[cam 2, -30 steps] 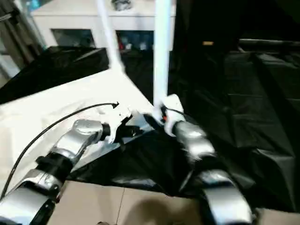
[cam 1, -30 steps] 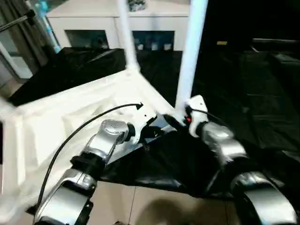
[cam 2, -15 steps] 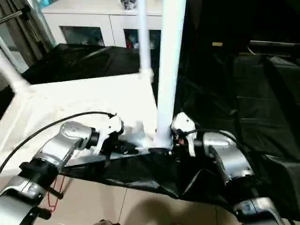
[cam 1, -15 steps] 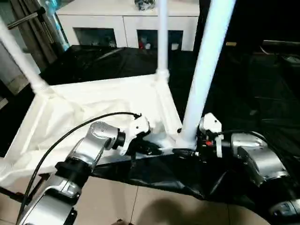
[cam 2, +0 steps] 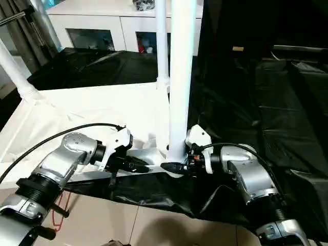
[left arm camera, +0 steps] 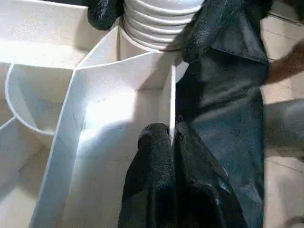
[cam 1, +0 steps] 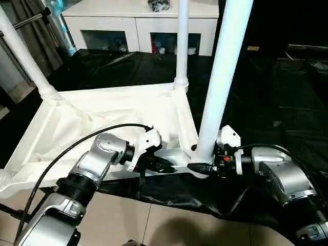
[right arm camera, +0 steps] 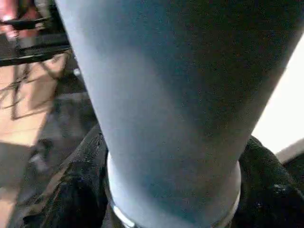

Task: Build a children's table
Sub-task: Rotate leg to tighten

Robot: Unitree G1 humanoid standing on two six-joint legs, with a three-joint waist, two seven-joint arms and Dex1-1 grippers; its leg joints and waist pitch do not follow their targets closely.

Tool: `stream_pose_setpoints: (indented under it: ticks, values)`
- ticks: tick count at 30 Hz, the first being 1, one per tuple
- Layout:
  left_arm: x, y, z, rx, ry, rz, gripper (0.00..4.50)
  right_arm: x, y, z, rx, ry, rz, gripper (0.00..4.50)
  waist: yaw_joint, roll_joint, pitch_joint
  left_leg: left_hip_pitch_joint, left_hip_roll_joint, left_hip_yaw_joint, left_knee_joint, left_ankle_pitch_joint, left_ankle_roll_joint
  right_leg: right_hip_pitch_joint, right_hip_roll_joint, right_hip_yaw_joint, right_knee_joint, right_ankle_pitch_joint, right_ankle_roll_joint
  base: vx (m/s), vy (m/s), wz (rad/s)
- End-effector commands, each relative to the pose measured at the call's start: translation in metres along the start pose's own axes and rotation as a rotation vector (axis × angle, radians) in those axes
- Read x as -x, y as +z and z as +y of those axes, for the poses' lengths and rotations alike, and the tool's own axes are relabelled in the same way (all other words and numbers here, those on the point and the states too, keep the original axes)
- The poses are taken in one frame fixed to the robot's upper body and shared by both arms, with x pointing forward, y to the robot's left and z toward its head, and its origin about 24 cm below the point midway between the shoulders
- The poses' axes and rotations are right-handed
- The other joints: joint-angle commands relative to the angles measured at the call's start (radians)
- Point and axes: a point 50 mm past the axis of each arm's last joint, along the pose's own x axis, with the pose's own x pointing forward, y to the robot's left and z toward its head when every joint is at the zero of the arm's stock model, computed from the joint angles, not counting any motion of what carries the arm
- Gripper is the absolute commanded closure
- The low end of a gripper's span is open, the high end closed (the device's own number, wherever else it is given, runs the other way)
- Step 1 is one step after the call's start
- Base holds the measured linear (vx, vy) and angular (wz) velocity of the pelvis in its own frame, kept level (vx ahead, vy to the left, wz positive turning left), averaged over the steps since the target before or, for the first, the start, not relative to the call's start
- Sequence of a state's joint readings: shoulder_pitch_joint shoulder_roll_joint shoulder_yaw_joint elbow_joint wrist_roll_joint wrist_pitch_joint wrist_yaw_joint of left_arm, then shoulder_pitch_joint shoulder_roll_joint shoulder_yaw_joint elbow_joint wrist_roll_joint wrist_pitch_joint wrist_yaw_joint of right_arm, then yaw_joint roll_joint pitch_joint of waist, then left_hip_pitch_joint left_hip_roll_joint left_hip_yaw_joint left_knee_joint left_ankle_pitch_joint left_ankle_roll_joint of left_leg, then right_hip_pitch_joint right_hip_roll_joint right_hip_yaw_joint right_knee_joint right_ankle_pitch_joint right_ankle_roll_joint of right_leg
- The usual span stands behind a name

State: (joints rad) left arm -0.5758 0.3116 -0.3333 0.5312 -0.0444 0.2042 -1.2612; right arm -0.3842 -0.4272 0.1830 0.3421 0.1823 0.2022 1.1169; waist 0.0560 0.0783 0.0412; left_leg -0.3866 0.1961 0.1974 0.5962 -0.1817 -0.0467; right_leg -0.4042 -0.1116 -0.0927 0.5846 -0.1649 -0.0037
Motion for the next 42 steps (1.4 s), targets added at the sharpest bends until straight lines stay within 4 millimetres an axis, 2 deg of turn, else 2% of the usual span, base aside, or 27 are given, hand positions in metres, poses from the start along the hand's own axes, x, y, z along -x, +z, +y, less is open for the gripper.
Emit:
stream_pose_setpoints:
  ticks: [1, 2, 3, 4, 5, 9, 11, 14, 15, 16, 18, 19, 20, 21, 25, 26, 28, 29, 31, 32, 35, 37, 40, 42]
  values:
    - [-0.010, 0.018, 0.012, -0.005, 0.129, -0.077, 4.50, -0.019, -0.018, -0.007, -0.102, -0.203, 0.025, 1.70, -0.008, -0.021, -0.066, 0.015, 0.031, -0.013, -0.067, -0.187, 0.078, 0.048, -0.037, 0.041, -0.064, -0.249, -0.216, 0.000, 0.000, 0.00]
    - [-0.011, 0.018, 0.014, 0.003, 0.150, -0.082, 4.50, -0.023, -0.020, -0.010, -0.129, -0.255, 0.022, 1.71, -0.017, -0.023, -0.062, 0.017, 0.026, -0.013, -0.068, -0.216, 0.056, 0.045, -0.036, 0.039, -0.070, -0.292, -0.211, 0.000, 0.000, 0.00]
    - [-0.014, 0.020, 0.016, 0.013, 0.184, -0.088, 4.50, -0.027, -0.022, -0.013, -0.163, -0.310, 0.019, 1.71, -0.018, -0.021, -0.062, 0.018, 0.026, -0.016, -0.070, -0.229, 0.045, 0.047, -0.039, 0.038, -0.071, -0.318, -0.205, 0.000, 0.000, 0.00]
    - [-0.015, 0.020, 0.017, 0.018, 0.199, -0.091, 4.50, -0.029, -0.022, -0.013, -0.177, -0.331, 0.018, 1.71, -0.029, -0.025, -0.061, 0.016, 0.025, -0.019, -0.073, -0.245, 0.032, 0.050, -0.038, 0.036, -0.073, -0.348, -0.192, 0.000, 0.000, 0.00]
    - [-0.018, 0.022, 0.020, 0.025, 0.234, -0.092, 4.50, -0.033, -0.024, -0.015, -0.212, -0.374, 0.015, 1.71, -0.035, -0.024, -0.060, 0.019, 0.025, -0.019, -0.074, -0.264, 0.030, 0.048, -0.037, 0.036, -0.079, -0.371, -0.180, 0.000, 0.000, 0.00]
    - [-0.032, 0.032, 0.029, 0.049, 0.375, -0.106, 4.50, -0.051, -0.028, -0.023, -0.319, -0.566, 0.033, 1.72, -0.044, -0.023, -0.060, 0.024, 0.022, -0.019, -0.072, -0.285, 0.031, 0.043, -0.037, 0.037, -0.085, -0.394, -0.175, 0.000, 0.000, 0.00]
    - [-0.044, 0.040, 0.029, 0.036, 0.401, -0.109, 4.50, -0.063, -0.029, -0.025, -0.352, -0.647, 0.047, 1.72, -0.054, -0.021, -0.060, 0.021, 0.021, -0.022, -0.074, -0.293, 0.020, 0.043, -0.038, 0.034, -0.086, -0.418, -0.171, 0.000, 0.000, 0.00]
    - [-0.051, 0.042, 0.026, 0.012, 0.377, -0.099, 4.50, -0.075, -0.021, -0.022, -0.350, -0.610, -0.010, 1.72, -0.055, -0.022, -0.061, 0.019, 0.022, -0.022, -0.073, -0.298, 0.039, 0.045, -0.038, 0.034, -0.088, -0.392, -0.171, 0.000, 0.000, 0.00]
    - [-0.052, 0.043, 0.025, 0.013, 0.374, -0.102, 4.50, -0.077, -0.020, -0.022, -0.352, -0.602, -0.022, 1.16, -0.054, -0.021, -0.062, 0.017, 0.023, -0.022, -0.073, -0.295, 0.046, 0.046, -0.038, 0.035, -0.086, -0.371, -0.176, 0.000, 0.000, 0.00]
    - [-0.052, 0.043, 0.025, 0.015, 0.368, -0.105, 4.50, -0.077, -0.017, -0.022, -0.346, -0.591, -0.035, 1.02, -0.055, -0.022, -0.062, 0.016, 0.023, -0.022, -0.074, -0.292, 0.049, 0.047, -0.037, 0.035, -0.085, -0.361, -0.179, 0.000, 0.000, 0.00]
    - [-0.051, 0.043, 0.024, 0.014, 0.359, -0.110, 4.50, -0.077, -0.012, -0.023, -0.336, -0.567, -0.054, 1.02, -0.054, -0.024, -0.063, 0.016, 0.024, -0.021, -0.074, -0.285, 0.057, 0.049, -0.036, 0.035, -0.081, -0.330, -0.191, 0.000, 0.000, 0.00]
    - [-0.050, 0.043, 0.024, 0.009, 0.348, -0.117, 4.50, -0.076, -0.008, -0.024, -0.325, -0.551, -0.067, 1.02, -0.053, -0.023, -0.063, 0.016, 0.024, -0.020, -0.074, -0.284, 0.061, 0.049, -0.037, 0.035, -0.080, -0.325, -0.197, 0.000, 0.000, 0.00]
    - [-0.050, 0.043, 0.024, 0.007, 0.346, -0.118, 4.50, -0.076, -0.008, -0.024, -0.323, -0.550, -0.069, 0.70, -0.053, -0.023, -0.063, 0.016, 0.024, -0.020, -0.073, -0.283, 0.063, 0.049, -0.038, 0.035, -0.080, -0.324, -0.198, 0.000, 0.000, 0.00]
    - [-0.048, 0.043, 0.023, -0.002, 0.325, -0.125, 4.50, -0.073, -0.003, -0.027, -0.283, -0.541, -0.075, 0.59, -0.052, -0.025, -0.064, 0.015, 0.024, -0.021, -0.073, -0.273, 0.067, 0.051, -0.039, 0.035, -0.079, -0.326, -0.198, 0.000, 0.000, 0.00]
    - [-0.044, 0.042, 0.018, -0.056, 0.247, -0.143, 4.50, -0.064, 0.003, -0.030, -0.205, -0.485, -0.085, 0.44, -0.049, -0.024, -0.069, 0.011, 0.025, -0.020, -0.068, -0.227, 0.088, 0.055, -0.040, 0.036, -0.071, -0.259, -0.216, 0.000, 0.000, 0.00]
    - [-0.041, 0.040, 0.015, -0.073, 0.200, -0.148, 4.50, -0.057, 0.004, -0.028, -0.159, -0.402, -0.083, 0.44, -0.048, -0.020, -0.072, 0.009, 0.027, -0.020, -0.066, -0.202, 0.096, 0.057, -0.040, 0.035, -0.063, -0.210, -0.230, 0.000, 0.000, 0.00]
    - [-0.035, 0.035, 0.012, -0.074, 0.156, -0.132, 4.50, -0.046, 0.003, -0.022, -0.097, -0.262, -0.063, 0.44, -0.043, -0.021, -0.072, 0.008, 0.027, -0.017, -0.062, -0.173, 0.121, 0.061, -0.035, 0.034, -0.055, -0.143, -0.247, 0.000, 0.000, 0.00]
    - [-0.034, 0.034, 0.011, -0.077, 0.146, -0.127, 4.50, -0.043, 0.003, -0.020, -0.084, -0.230, -0.057, 0.44, -0.036, -0.020, -0.074, 0.012, 0.030, -0.014, -0.059, -0.158, 0.138, 0.058, -0.035, 0.035, -0.053, -0.114, -0.257, 0.000, 0.000, 0.00]
    - [-0.029, 0.030, 0.009, -0.089, 0.104, -0.117, 4.50, -0.033, 0.001, -0.014, -0.050, -0.132, -0.037, 0.44, -0.030, -0.018, -0.074, 0.010, 0.031, -0.015, -0.058, -0.147, 0.150, 0.061, -0.035, 0.034, -0.050, -0.099, -0.263, 0.000, 0.000, 0.00]
    - [-0.026, 0.029, 0.007, -0.097, 0.075, -0.118, 4.50, -0.025, -0.001, -0.009, -0.024, -0.063, -0.023, 0.44, -0.020, -0.017, -0.073, 0.014, 0.032, -0.012, -0.058, -0.155, 0.153, 0.057, -0.034, 0.036, -0.050, -0.101, -0.267, 0.000, 0.000, 0.00]
    - [-0.021, 0.027, 0.005, -0.093, 0.028, -0.121, 4.50, -0.015, -0.002, -0.004, -0.006, 0.027, 0.004, 0.44, -0.012, -0.019, -0.071, 0.016, 0.036, -0.012, -0.061, -0.171, 0.146, 0.056, -0.035, 0.037, -0.050, -0.115, -0.269, 0.000, 0.000, 0.00]
    - [-0.016, 0.025, 0.002, -0.109, -0.022, -0.115, 4.50, -0.009, -0.003, -0.001, -0.012, 0.083, 0.027, 0.44, -0.010, -0.021, -0.068, 0.017, 0.035, -0.012, -0.064, -0.206, 0.122, 0.055, -0.037, 0.038, -0.057, -0.181, -0.258, 0.000, 0.000, 0.00]
    - [-0.008, 0.019, 0.000, -0.113, -0.079, -0.081, 4.50, -0.003, -0.004, 0.003, -0.024, 0.148, 0.054, 0.44, -0.008, -0.020, -0.065, 0.018, 0.036, -0.013, -0.068, -0.231, 0.107, 0.053, -0.036, 0.040, -0.063, -0.232, -0.243, 0.000, 0.000, 0.00]
    - [-0.005, 0.018, -0.001, -0.112, -0.092, -0.073, 4.50, -0.002, -0.003, 0.006, -0.023, 0.170, 0.059, 0.80, -0.007, -0.019, -0.064, 0.021, 0.037, -0.013, -0.070, -0.246, 0.089, 0.049, -0.036, 0.040, -0.064, -0.256, -0.237, 0.000, 0.000, 0.00]
